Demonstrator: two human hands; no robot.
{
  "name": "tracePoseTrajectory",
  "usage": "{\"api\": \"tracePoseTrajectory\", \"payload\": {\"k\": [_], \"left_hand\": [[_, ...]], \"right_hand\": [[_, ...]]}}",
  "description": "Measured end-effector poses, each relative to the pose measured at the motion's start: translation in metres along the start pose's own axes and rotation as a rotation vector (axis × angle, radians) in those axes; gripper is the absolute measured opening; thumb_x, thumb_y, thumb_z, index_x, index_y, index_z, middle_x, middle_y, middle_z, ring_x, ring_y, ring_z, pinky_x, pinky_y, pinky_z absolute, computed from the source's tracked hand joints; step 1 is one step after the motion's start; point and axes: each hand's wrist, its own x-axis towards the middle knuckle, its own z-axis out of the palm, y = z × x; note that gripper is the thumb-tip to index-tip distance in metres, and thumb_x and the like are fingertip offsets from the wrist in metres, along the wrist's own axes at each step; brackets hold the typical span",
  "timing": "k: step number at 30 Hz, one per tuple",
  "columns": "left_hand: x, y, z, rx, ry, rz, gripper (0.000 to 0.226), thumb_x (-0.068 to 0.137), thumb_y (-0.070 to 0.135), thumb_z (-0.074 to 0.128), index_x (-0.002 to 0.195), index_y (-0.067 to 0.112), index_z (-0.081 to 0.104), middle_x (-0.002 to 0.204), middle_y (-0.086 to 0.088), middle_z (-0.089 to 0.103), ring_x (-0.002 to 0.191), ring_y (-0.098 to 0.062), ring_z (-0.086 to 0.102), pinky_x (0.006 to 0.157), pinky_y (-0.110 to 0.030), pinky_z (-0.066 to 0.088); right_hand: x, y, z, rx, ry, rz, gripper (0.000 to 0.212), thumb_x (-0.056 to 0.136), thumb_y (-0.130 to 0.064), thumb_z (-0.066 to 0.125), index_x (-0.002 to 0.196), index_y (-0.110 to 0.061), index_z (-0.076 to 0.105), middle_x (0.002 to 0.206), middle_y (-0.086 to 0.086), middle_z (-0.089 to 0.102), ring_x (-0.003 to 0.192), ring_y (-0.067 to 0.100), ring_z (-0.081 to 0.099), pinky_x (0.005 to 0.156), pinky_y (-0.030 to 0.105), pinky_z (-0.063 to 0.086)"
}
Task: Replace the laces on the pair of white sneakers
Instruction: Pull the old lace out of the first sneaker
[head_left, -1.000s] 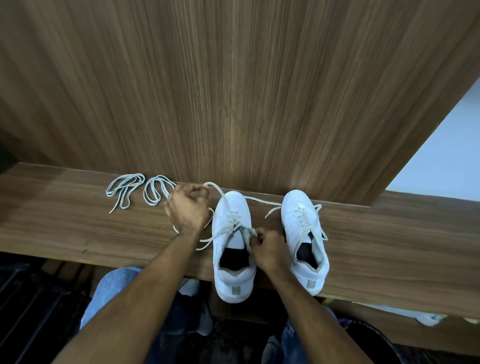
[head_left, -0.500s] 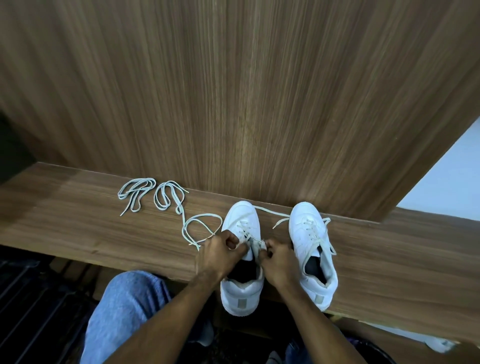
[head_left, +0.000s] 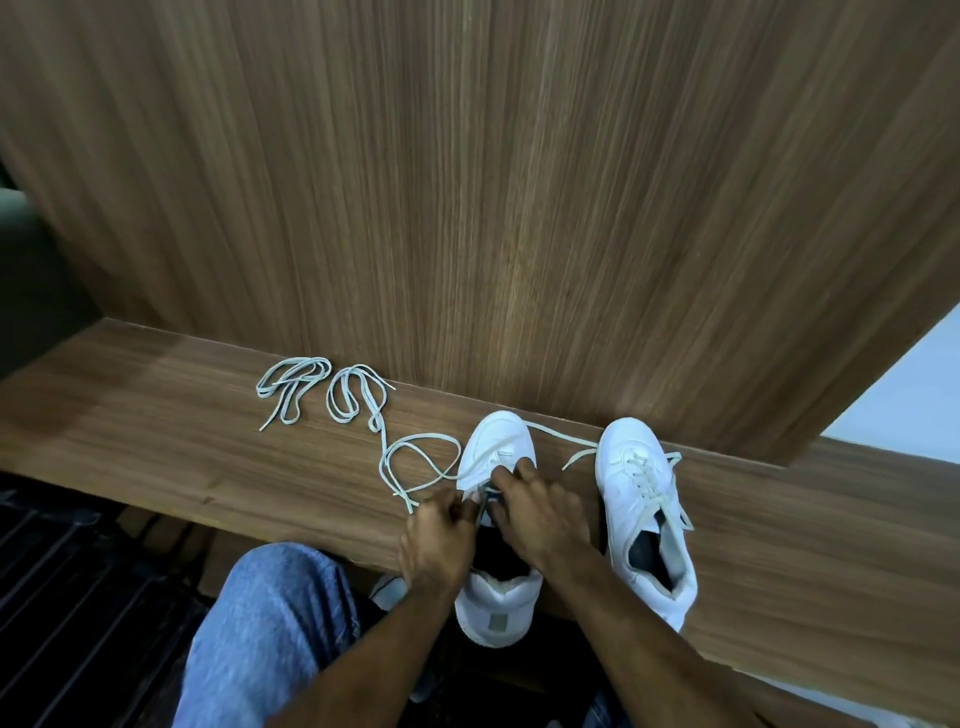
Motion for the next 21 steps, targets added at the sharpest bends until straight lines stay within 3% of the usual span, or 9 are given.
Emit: {"api": "tracePoseTrajectory", "payload": {"k": [3, 7, 9, 12, 15, 17, 19, 21], "left_hand": [[0.001, -0.004, 0.002, 0.006, -0.008, 0.01, 0.035, 0.087, 0.05, 0.058, 0.076, 0.017, 0.059, 0.079, -0.01, 0.069, 0.082, -0.034, 0.064, 0.072, -0.04, 0.052], [0.002, -0.006, 0.004, 0.041, 0.005, -0.001, 0.031, 0.088, 0.049, 0.058, 0.085, 0.018, 0.065, 0.088, -0.015, 0.069, 0.09, -0.039, 0.062, 0.073, -0.039, 0.051], [0.0, -0.007, 0.006, 0.087, 0.022, 0.023, 0.032, 0.088, 0.049, 0.056, 0.086, 0.018, 0.064, 0.089, -0.016, 0.069, 0.091, -0.04, 0.062, 0.073, -0.039, 0.05], [0.001, -0.009, 0.008, 0.121, 0.03, 0.049, 0.034, 0.089, 0.052, 0.055, 0.088, 0.019, 0.064, 0.088, -0.016, 0.069, 0.091, -0.041, 0.062, 0.071, -0.04, 0.05], [0.001, -0.01, 0.008, 0.142, 0.028, 0.052, 0.032, 0.088, 0.052, 0.055, 0.095, 0.022, 0.064, 0.092, -0.016, 0.069, 0.094, -0.041, 0.061, 0.073, -0.039, 0.05], [0.001, -0.009, 0.007, 0.15, 0.022, 0.055, 0.031, 0.089, 0.051, 0.055, 0.096, 0.023, 0.064, 0.094, -0.015, 0.069, 0.096, -0.041, 0.061, 0.074, -0.04, 0.05], [0.0, -0.008, 0.006, 0.153, 0.014, 0.057, 0.033, 0.089, 0.053, 0.054, 0.099, 0.024, 0.064, 0.095, -0.015, 0.069, 0.096, -0.04, 0.061, 0.074, -0.04, 0.051], [0.0, -0.007, 0.005, 0.16, 0.005, 0.057, 0.036, 0.089, 0.056, 0.052, 0.101, 0.025, 0.065, 0.097, -0.015, 0.069, 0.097, -0.04, 0.061, 0.075, -0.039, 0.05]], "right_hand": [[0.008, 0.0, 0.0, 0.05, 0.054, 0.051, 0.024, 0.098, -0.034, 0.039, 0.117, -0.023, 0.049, 0.121, 0.006, 0.054, 0.102, 0.036, 0.062, 0.078, 0.039, 0.047], [0.014, 0.021, 0.001, 0.54, 0.149, 0.476, 0.016, 0.093, -0.029, 0.046, 0.097, -0.018, 0.057, 0.101, 0.009, 0.067, 0.1, 0.033, 0.061, 0.084, 0.037, 0.048], [0.014, 0.028, 0.002, 0.657, 0.147, 0.556, 0.009, 0.089, -0.024, 0.05, 0.094, -0.02, 0.056, 0.102, 0.004, 0.067, 0.102, 0.03, 0.061, 0.088, 0.038, 0.048], [0.009, 0.027, 0.004, 0.578, 0.163, 0.365, 0.024, 0.085, -0.029, 0.054, 0.109, -0.029, 0.053, 0.112, -0.006, 0.062, 0.103, 0.024, 0.06, 0.088, 0.039, 0.048], [0.008, 0.019, 0.005, 0.23, 0.177, 0.056, 0.032, 0.086, -0.035, 0.053, 0.117, -0.027, 0.057, 0.133, -0.004, 0.049, 0.115, 0.023, 0.054, 0.089, 0.035, 0.047], [0.01, 0.012, 0.009, 0.07, 0.108, -0.039, 0.033, 0.09, -0.036, 0.049, 0.119, -0.025, 0.06, 0.143, -0.002, 0.041, 0.127, 0.023, 0.045, 0.095, 0.035, 0.042], [0.011, 0.01, 0.016, 0.094, 0.039, -0.062, 0.032, 0.095, -0.036, 0.045, 0.116, -0.024, 0.064, 0.143, -0.003, 0.041, 0.13, 0.02, 0.04, 0.098, 0.033, 0.041], [0.015, 0.01, 0.019, 0.309, 0.077, -0.008, 0.025, 0.095, -0.032, 0.051, 0.104, -0.02, 0.071, 0.136, -0.003, 0.047, 0.124, 0.019, 0.046, 0.094, 0.029, 0.043]]}}
